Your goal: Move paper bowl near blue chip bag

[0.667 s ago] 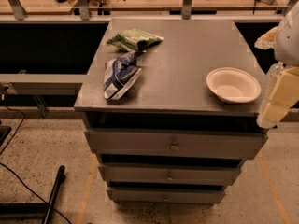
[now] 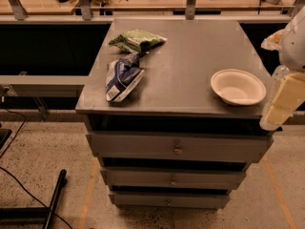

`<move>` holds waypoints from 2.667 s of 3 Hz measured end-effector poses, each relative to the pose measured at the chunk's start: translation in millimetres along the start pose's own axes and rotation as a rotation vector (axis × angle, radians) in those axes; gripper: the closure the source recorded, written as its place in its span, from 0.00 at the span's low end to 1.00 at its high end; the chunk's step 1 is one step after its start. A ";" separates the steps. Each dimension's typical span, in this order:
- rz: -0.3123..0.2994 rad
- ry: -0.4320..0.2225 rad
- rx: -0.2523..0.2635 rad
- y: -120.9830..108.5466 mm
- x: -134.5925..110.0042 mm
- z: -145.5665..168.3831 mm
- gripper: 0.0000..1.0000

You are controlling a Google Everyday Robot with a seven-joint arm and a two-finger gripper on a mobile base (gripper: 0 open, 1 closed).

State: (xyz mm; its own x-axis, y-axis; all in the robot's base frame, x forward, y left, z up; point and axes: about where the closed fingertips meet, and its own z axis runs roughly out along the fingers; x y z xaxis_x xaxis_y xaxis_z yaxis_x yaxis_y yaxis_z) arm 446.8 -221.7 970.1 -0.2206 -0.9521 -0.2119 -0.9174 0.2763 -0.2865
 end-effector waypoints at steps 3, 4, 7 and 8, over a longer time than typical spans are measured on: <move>0.052 0.020 0.255 -79.1 45.8 107.8 0.00; 0.049 0.013 0.266 -81.9 43.1 107.1 0.18; 0.045 0.013 0.262 -80.7 41.0 108.8 0.88; 0.044 0.013 0.261 -80.3 40.4 109.3 1.00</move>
Offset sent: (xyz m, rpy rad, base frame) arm 0.1309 -0.0645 -0.1104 -0.0911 -0.2880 -0.1231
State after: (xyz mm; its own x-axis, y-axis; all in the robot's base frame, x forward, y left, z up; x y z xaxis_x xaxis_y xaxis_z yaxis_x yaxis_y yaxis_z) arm 547.8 -268.0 882.4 -0.2639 -0.9397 -0.2175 -0.7906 0.3399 -0.5093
